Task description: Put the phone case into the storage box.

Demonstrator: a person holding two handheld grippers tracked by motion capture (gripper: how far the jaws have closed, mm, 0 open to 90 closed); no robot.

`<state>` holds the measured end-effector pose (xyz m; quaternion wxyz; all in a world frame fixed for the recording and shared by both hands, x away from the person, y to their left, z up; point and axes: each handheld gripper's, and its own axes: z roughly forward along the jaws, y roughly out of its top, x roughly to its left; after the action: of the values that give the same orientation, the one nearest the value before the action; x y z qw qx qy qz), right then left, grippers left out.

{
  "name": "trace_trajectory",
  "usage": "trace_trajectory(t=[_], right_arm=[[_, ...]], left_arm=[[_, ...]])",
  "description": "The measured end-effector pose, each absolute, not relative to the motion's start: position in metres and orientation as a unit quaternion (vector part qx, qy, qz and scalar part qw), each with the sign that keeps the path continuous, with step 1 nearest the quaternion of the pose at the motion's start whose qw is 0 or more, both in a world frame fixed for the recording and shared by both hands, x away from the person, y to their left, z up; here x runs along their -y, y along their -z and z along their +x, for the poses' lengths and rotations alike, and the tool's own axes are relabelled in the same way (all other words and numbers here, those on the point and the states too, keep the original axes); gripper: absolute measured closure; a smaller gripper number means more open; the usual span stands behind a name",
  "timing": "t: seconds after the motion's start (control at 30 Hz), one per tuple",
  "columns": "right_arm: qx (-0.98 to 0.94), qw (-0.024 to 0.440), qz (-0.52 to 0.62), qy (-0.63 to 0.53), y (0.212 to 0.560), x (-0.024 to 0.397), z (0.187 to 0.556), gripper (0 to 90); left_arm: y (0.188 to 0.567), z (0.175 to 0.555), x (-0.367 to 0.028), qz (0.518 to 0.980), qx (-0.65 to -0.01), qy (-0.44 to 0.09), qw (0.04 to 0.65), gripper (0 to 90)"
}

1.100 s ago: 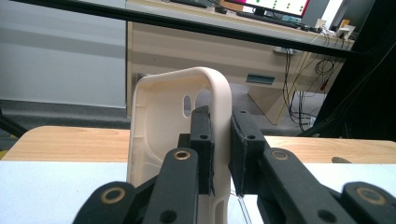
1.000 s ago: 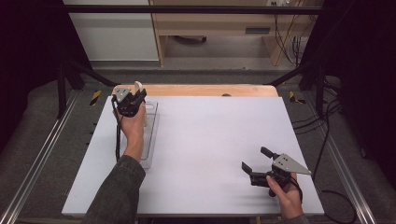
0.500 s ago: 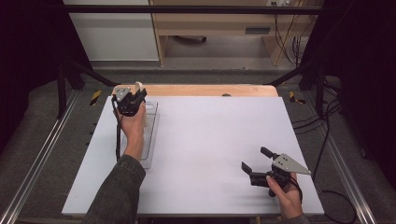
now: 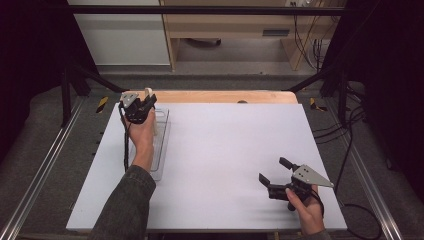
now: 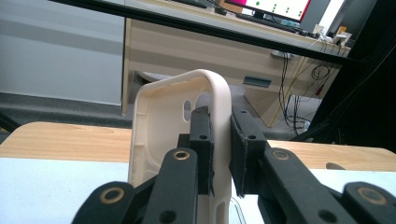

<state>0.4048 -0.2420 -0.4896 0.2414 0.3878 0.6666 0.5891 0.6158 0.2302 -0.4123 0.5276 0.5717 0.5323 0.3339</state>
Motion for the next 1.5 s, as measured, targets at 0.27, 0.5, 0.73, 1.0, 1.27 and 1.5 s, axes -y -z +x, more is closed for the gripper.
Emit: trace_trajectory(t=[0.27,0.5,0.73,1.0,1.27,1.5], right_arm=[[-0.667,0.241,0.387,-0.589,0.4898,0.2416,0.4050,3.4],[-0.668,0.241,0.387,-0.588,0.4899,0.2416,0.4051,3.5],[-0.668,0.242,0.387,-0.588,0.4903,0.2418,0.4054,3.4],[-0.668,0.242,0.388,-0.587,0.4905,0.2421,0.4056,3.4],[-0.669,0.241,0.388,-0.587,0.4905,0.2417,0.4055,3.3],[-0.668,0.240,0.388,-0.588,0.4901,0.2411,0.4051,3.3]], left_arm=[[0.4129,0.6161,-0.2293,0.575,-0.530,-0.331,0.528,79.6],[0.4145,0.6167,-0.2273,0.579,-0.528,-0.329,0.527,79.2],[0.4164,0.6180,-0.2251,0.579,-0.529,-0.326,0.528,78.2],[0.4171,0.6187,-0.2238,0.580,-0.527,-0.325,0.528,77.3],[0.4161,0.6189,-0.2243,0.579,-0.521,-0.331,0.532,60.0],[0.4124,0.6170,-0.2237,0.582,-0.511,-0.338,0.535,45.4]])
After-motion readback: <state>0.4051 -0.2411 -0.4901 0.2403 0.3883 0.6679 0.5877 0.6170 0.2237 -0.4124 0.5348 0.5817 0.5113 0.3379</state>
